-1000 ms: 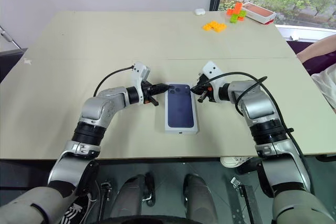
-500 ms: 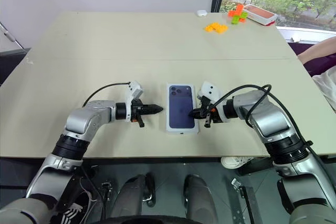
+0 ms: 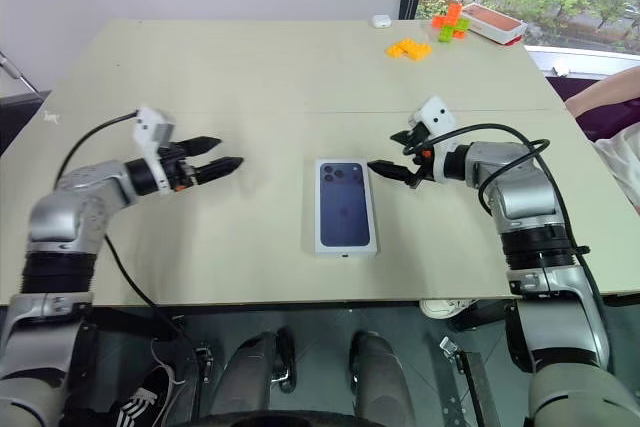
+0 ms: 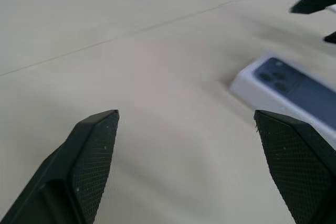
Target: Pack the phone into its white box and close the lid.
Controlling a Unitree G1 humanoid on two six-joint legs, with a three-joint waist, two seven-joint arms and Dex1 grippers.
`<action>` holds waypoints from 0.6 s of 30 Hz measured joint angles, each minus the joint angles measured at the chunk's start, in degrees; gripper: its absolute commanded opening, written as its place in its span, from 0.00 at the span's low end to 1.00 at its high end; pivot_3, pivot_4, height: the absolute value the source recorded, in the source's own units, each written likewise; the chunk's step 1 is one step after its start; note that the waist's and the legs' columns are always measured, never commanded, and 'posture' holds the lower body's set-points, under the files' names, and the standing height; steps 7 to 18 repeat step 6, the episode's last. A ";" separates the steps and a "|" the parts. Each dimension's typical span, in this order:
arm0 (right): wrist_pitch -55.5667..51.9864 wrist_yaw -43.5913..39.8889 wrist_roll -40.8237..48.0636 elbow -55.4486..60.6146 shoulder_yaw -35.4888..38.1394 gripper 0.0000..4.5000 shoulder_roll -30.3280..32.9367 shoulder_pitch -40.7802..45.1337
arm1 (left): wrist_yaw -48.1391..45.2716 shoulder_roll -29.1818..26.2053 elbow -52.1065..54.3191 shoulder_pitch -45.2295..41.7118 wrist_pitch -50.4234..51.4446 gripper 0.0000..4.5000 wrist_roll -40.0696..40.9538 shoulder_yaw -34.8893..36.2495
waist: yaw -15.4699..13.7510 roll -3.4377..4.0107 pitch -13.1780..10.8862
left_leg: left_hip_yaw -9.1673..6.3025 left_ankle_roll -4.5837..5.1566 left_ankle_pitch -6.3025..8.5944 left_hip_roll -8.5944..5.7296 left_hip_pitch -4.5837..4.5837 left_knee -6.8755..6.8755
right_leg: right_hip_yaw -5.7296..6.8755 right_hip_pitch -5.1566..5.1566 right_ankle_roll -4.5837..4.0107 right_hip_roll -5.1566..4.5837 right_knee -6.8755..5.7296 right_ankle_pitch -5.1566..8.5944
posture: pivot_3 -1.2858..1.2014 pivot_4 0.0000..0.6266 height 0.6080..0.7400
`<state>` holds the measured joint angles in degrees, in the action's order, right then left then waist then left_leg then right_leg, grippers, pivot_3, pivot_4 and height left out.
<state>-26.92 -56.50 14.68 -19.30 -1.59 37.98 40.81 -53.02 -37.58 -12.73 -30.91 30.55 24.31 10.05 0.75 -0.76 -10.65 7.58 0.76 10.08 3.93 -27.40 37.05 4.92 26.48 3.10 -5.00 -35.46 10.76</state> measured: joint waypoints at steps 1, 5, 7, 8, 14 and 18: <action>0.72 -0.48 0.05 -0.64 0.19 1.00 0.48 0.00 | -0.25 -0.83 -0.17 0.64 -0.44 0.99 0.05 0.79 | -0.02 0.00 0.00 | 0.00 0.00 0.00 0.00 0.00 -0.03 | 0.00 0.00 0.00 -0.02 0.04 0.00 | 0.52 0.24 1.00; 3.41 -3.71 0.26 -1.21 0.92 1.00 2.40 -0.75 | -1.91 -1.88 0.98 4.48 -0.71 0.99 0.83 2.07 | -0.01 0.01 0.00 | -0.02 0.01 0.01 0.01 0.00 -0.06 | 0.00 -0.01 0.00 -0.04 0.11 0.00 | 0.52 0.24 1.00; 3.83 -5.15 0.59 -0.60 1.15 1.00 3.44 -2.06 | -2.22 -2.20 1.98 5.83 -0.60 0.99 1.15 2.09 | -0.11 0.01 0.00 | -0.03 0.01 0.02 0.01 -0.01 -0.10 | 0.00 0.00 0.00 -0.05 0.15 0.00 | 0.52 0.24 1.00; 3.83 -5.15 0.59 -0.60 1.15 1.00 3.44 -2.06 | -2.22 -2.20 1.98 5.83 -0.60 0.99 1.15 2.09 | -0.11 0.01 0.00 | -0.03 0.01 0.02 0.01 -0.01 -0.10 | 0.00 0.00 0.00 -0.05 0.15 0.00 | 0.52 0.24 1.00; 3.83 -5.15 0.59 -0.60 1.15 1.00 3.44 -2.06 | -2.22 -2.20 1.98 5.83 -0.60 0.99 1.15 2.09 | -0.11 0.01 0.00 | -0.03 0.01 0.02 0.01 -0.01 -0.10 | 0.00 0.00 0.00 -0.05 0.15 0.00 | 0.52 0.24 1.00; 3.83 -5.15 0.59 -0.60 1.15 1.00 3.44 -2.06 | -2.22 -2.20 1.98 5.83 -0.60 0.99 1.15 2.09 | -0.11 0.01 0.00 | -0.03 0.01 0.02 0.01 -0.01 -0.10 | 0.00 0.00 0.00 -0.05 0.15 0.00 | 0.52 0.24 1.00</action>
